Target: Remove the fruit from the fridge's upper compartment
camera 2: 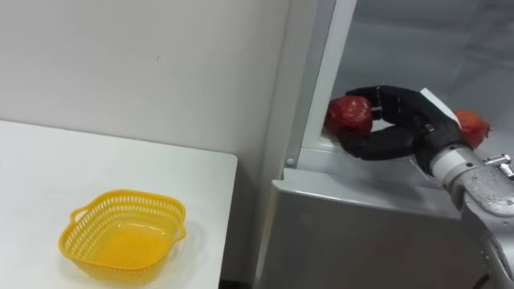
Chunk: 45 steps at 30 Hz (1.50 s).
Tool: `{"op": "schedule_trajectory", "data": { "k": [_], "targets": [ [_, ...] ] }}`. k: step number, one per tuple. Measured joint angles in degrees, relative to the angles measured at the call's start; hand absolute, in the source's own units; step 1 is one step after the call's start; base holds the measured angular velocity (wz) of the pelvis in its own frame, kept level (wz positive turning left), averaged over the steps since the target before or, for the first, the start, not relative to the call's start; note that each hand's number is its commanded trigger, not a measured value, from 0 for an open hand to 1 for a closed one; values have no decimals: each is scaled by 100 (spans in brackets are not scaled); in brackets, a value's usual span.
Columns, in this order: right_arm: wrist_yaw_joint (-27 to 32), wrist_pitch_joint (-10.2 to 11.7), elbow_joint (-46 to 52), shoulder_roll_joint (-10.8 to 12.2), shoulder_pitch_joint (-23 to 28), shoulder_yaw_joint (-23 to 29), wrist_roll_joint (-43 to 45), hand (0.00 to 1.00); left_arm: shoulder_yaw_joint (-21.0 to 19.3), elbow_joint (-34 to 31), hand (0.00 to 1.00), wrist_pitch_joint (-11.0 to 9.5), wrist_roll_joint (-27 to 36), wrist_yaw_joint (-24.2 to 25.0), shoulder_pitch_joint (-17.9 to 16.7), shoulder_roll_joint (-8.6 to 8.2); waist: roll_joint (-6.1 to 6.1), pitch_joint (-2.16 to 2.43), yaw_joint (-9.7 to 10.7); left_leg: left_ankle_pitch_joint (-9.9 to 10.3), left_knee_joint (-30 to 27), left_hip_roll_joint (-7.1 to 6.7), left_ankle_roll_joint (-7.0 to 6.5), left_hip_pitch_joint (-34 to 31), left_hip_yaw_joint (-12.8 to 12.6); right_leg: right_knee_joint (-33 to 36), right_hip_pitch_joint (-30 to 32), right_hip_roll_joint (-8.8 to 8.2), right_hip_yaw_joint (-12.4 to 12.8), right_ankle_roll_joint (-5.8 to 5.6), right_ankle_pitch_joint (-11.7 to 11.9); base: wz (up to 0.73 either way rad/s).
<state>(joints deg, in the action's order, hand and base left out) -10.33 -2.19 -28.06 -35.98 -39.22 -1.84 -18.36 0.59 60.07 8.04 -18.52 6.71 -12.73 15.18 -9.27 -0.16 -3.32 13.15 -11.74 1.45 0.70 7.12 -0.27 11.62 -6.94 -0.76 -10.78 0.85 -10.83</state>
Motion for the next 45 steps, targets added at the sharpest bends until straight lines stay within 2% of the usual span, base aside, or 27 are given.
{"op": "schedule_trajectory", "data": {
  "k": [3, 6, 9, 14, 16, 19, 21, 23, 25, 28, 29, 30, 32, 37, 40, 43, 45],
  "targets": [
    [107, 0, 3, 0, 0, 22, -138, 100, -30, -41, 0, -22, -7, 4, 12, 0, -34, 25, 22, 0, -12, -2, 0, -53, 8, -5, 32, -1, -9, 0, 0, 0],
    [217, -23, 102, 0, 0, 60, -170, 100, -73, -66, 0, -38, -7, -8, 10, -4, -10, 27, 41, 1, -13, -2, 0, -82, 20, -5, 59, 1, -7, 0, 0, 0],
    [452, -36, 284, 0, 4, 79, -169, 100, -113, -83, 0, -38, -3, -25, 14, -7, 75, 40, 43, 1, -11, -3, 0, -109, 18, 1, 90, -1, -6, 0, 0, 0],
    [1254, -31, 946, 17, 79, 86, 159, 100, -100, -5, 0, -62, -7, -192, 29, -21, 276, 48, 22, 0, -1, -1, -1, -44, -40, -2, 76, -2, 34, 0, 0, -4],
    [1587, -31, 1249, 27, 112, 89, 446, 100, -100, -5, 0, -68, -43, -252, 27, -38, 323, 27, 17, -1, 2, 1, -1, -45, -77, -2, 97, 0, 57, 0, 0, -7],
    [2096, 21, 1836, 32, 406, 129, 783, 100, -104, -30, 0, -85, -31, -275, 30, -47, 358, 25, 20, -1, 3, 5, -1, -39, -84, -8, 91, 4, 61, 0, 0, -2],
    [2393, 38, 2308, 184, 781, 272, 1083, 100, -104, -38, 0, -90, -17, -277, 52, -53, 369, 20, 10, -1, 1, 5, -1, -35, -95, -13, 81, 5, 63, 0, 1, -2],
    [2777, 107, 2774, 541, 1151, 340, 1481, 100, -55, -32, 0, -96, -13, -282, 68, -100, 423, 10, 19, 0, -3, 2, -2, -35, -130, -2, 98, 1, 101, -2, 2, -7],
    [3002, 105, 2941, 738, 1188, 340, 1709, 100, -28, -30, 0, -109, -13, -282, 95, -129, 493, 15, 63, 0, -1, 2, -2, -46, -146, 7, 126, 1, 119, -4, 14, -4],
    [3359, 125, 3432, 765, 1248, 340, 2175, 100, -28, -31, 0, -198, -2, -282, 123, -132, 600, 29, 144, 0, 22, 2, -3, -47, -146, 16, 143, 2, 121, -5, 16, 0],
    [3504, 198, 3631, 764, 1248, 342, 2374, 100, -26, -29, 0, -224, -1, -282, 124, -132, 627, 35, 158, -2, 35, 5, -5, -39, -146, 15, 143, 6, 122, -5, 16, 0],
    [3575, 250, 3715, 764, 1248, 343, 2440, 100, -26, -26, 0, -234, 0, -281, 127, -132, 632, 35, 165, -2, 35, 7, -5, -37, -146, 15, 141, 8, 123, -5, 16, 0],
    [3830, 496, 3947, 764, 1247, 345, 2736, 100, -12, 17, 0, -344, -2, -281, 153, -132, 620, 30, 182, -3, 33, 12, -5, -31, -147, 13, 133, 14, 129, -5, 16, 0],
    [4090, 661, 4483, 765, 1258, 338, 3489, 100, 38, 205, 0, -472, 87, -282, 258, -113, 500, 23, 224, -4, 33, 5, -6, -36, -144, 7, 140, 11, 140, -5, 15, 0],
    [4217, 830, 4677, 767, 1261, 249, 4009, 100, 363, 263, 0, -473, 163, -281, 312, -69, 462, 25, 215, -4, 31, -1, -6, -27, -133, 1, 120, 6, 128, -5, 16, 0],
    [4202, 925, 4718, 777, 1286, 1, 4615, 100, 630, 395, 0, -478, 163, -281, 451, -66, 460, -2, 175, -4, 30, 1, -6, -2, -132, 5, 99, 7, 129, -5, 16, 0],
    [4182, 969, 4719, 906, 1409, -143, 5037, 100, 740, 432, 0, -473, 149, -281, 496, -65, 460, -8, 150, -4, 32, 0, -7, 22, -133, 16, 78, 7, 127, -6, 16, 0]
  ]
}}
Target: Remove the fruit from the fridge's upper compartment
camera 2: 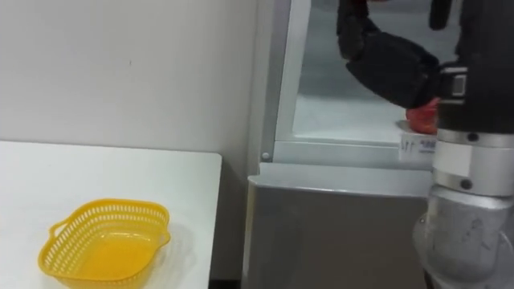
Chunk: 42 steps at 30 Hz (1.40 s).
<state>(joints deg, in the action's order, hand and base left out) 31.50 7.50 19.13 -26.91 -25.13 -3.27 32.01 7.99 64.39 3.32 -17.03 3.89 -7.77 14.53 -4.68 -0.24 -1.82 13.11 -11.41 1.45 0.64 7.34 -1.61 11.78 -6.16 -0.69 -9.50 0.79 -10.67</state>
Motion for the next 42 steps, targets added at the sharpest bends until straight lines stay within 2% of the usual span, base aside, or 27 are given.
{"op": "schedule_trajectory", "data": {
  "k": [2, 7, 9, 10, 14, 16, 21, 22, 28, 32, 36, 37, 39, 42],
  "targets": [
    [-109, 39, 9, 54, 228, -153, 279, 100, 24, -17, 0, -1, -23, 1, 10, 7, -2, -9, -42, 1, 9, -1, -1, -17, 7, 11, -2, -1, -6, 0, 0, 0],
    [-437, 99, -29, 132, 301, -552, 612, 100, 176, 150, 0, -46, -49, 27, 114, 18, -3, -49, -186, 1, 21, 1, 0, -4, 8, 26, 5, 3, 5, 0, 0, 0],
    [-519, 171, -45, 235, 311, -707, 664, 100, 246, 225, 0, -102, -49, 33, 139, 16, -9, -45, -205, 1, 17, 2, -1, -4, 12, 19, 1, 4, 3, 0, 0, 0],
    [-547, 222, -50, 248, 321, -811, 684, 100, 257, 229, 0, -129, -50, 46, 141, 15, -18, -49, -300, 1, 19, 1, -1, -6, 12, 15, 2, 4, -1, 0, 0, 0],
    [-724, 331, -193, 246, 322, -1166, 829, 100, 254, 249, 0, -151, -49, 58, 145, 21, -83, -35, -410, 1, 9, 0, -1, -10, 38, -6, 0, 3, -14, 0, 0, 2],
    [-805, 373, -268, 243, 322, -1220, 902, 100, 254, 251, 0, -154, -51, 59, 147, 21, -113, -38, -483, 1, 5, -1, -1, -8, 47, -11, -18, 2, -25, 0, 0, 3],
    [-1063, 369, -372, 244, 321, -1248, 919, 100, 243, 252, 0, -154, -64, 59, 140, 29, -164, -65, -509, 1, 0, -12, -1, -22, 178, -12, -77, -15, -152, -4, -2, 13],
    [-1077, 394, -455, 244, 321, -1248, 937, 100, 234, 246, 0, -154, -70, 59, 138, 38, -184, -68, -573, 1, -4, -12, -1, -27, 185, -13, -75, -14, -169, -4, -3, 4],
    [-1170, 294, -960, 249, 320, -1267, 957, 100, 129, 228, 0, -112, -67, 90, 106, 52, -251, -46, -791, 2, -37, -17, 2, -197, 269, -12, 23, -16, -258, -1, -1, 6],
    [-1201, 104, -1571, 249, 320, -1523, 955, 100, 134, 244, 0, -80, -55, 129, 86, 51, -274, -48, -957, 1, -137, -30, 4, -299, 400, -5, 45, -30, -378, 0, -1, 15],
    [-1297, 20, -2001, 259, 320, -1796, 957, 100, 132, 241, 0, -74, -69, 131, 48, 52, -332, -30, -1036, -7, -156, -41, 12, -394, 506, -4, 93, -43, -491, -1, -1, 15],
    [-1309, -11, -2091, 259, 320, -1860, 957, 100, 131, 231, 0, -74, -70, 136, 51, 52, -359, -17, -1113, -8, -171, -41, 13, -411, 506, -5, 114, -42, -495, -1, -1, 8],
    [-1348, -10, -2194, 287, 307, -1904, 949, 100, 130, 213, 0, -73, -65, 139, 51, 55, -372, -22, -1159, -9, -187, -49, 13, -469, 555, -7, 125, -48, -543, -2, -2, 10],
    [-1355, -93, -2653, 445, 131, -2042, 950, 100, 132, 196, 0, -34, -68, 144, 59, 66, -404, -49, -1227, -12, -188, -54, 14, -484, 598, -16, 122, -59, -644, -4, -4, 9]
  ]
}}
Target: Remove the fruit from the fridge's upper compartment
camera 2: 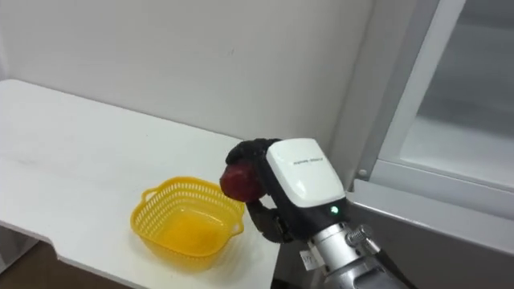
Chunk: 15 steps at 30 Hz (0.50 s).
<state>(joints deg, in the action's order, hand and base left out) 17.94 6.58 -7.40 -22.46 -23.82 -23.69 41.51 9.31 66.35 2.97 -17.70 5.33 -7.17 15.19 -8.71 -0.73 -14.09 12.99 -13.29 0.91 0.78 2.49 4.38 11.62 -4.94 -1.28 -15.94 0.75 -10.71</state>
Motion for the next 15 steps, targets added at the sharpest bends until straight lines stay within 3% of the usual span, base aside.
{"op": "schedule_trajectory", "data": {
  "k": [3, 10, 15],
  "targets": [
    [-19, -98, -389, 146, -114, -4, -2, 100, 5, -55, 0, 64, -4, 39, 16, 1, -18, -55, -62, -1, -29, -21, -2, -63, 57, -6, 17, -22, -86, -4, -2, 11],
    [52, -121, -976, 369, -326, -36, 111, 100, 13, -48, 0, 87, -7, 78, 132, 0, -26, -69, -223, -11, -54, -65, -20, -219, 106, -12, 123, -60, -170, -5, -2, 4],
    [58, -119, -1043, 456, -345, -43, 117, 100, 17, -47, 0, 87, -4, 111, 177, -8, -12, -79, -229, -11, -42, -68, -19, -262, 186, -15, 129, -60, -272, -5, -2, 9]
  ]
}}
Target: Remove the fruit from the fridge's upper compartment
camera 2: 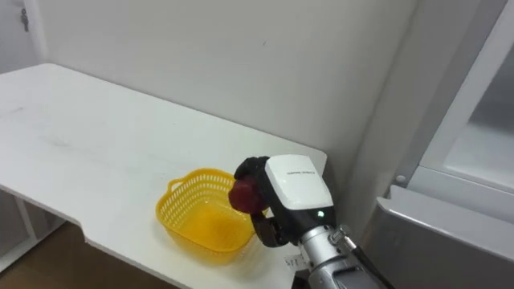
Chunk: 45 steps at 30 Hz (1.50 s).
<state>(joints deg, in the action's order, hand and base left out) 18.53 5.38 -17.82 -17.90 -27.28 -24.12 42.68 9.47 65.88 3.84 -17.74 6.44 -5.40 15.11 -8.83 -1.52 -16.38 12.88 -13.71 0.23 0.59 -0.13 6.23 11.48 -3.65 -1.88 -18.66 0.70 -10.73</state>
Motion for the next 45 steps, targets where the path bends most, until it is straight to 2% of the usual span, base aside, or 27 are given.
{"op": "schedule_trajectory", "data": {
  "k": [7, 10, 20, 21, 22, 45],
  "targets": [
    [-30, -10, -241, 34, -88, -219, -3, 100, 48, 1, 0, -3, -4, 13, 156, 3, -4, 4, -136, -5, -26, -8, -1, -31, 38, -4, 47, -5, -24, 0, 0, 2],
    [-55, -7, -241, 97, -88, -228, -8, 100, 99, 6, 0, -2, -5, 14, 147, 5, 0, 1, -141, -5, -22, -9, -1, -32, 40, -9, 49, -6, -32, 0, 0, 0],
    [-55, -9, -242, 97, -89, -227, -48, 100, 103, 16, 0, -2, -5, 25, 138, 5, 0, 0, -143, -10, -15, -14, 5, -41, 34, -79, 35, 0, -32, 0, 0, 0],
    [-55, -9, -242, 97, -89, -227, -49, 16, 107, 16, 0, -2, -5, 27, 138, 5, 0, 0, -143, -11, -15, -14, 5, -42, 35, -79, 35, -1, -32, 0, 0, 0],
    [-55, -9, -242, 97, -89, -227, -50, 0, 116, 16, 0, -2, -5, 28, 138, 5, 0, 0, -144, -11, -16, -14, 5, -42, 34, -79, 35, -1, -32, 0, 0, 0],
    [-46, 1, -240, 97, -94, -226, -62, 0, 146, 2, 0, -5, -5, 29, 71, 4, 20, 2, -142, -11, -14, -14, 4, -66, 34, -78, 48, 0, -39, 0, 0, 0]
  ]
}}
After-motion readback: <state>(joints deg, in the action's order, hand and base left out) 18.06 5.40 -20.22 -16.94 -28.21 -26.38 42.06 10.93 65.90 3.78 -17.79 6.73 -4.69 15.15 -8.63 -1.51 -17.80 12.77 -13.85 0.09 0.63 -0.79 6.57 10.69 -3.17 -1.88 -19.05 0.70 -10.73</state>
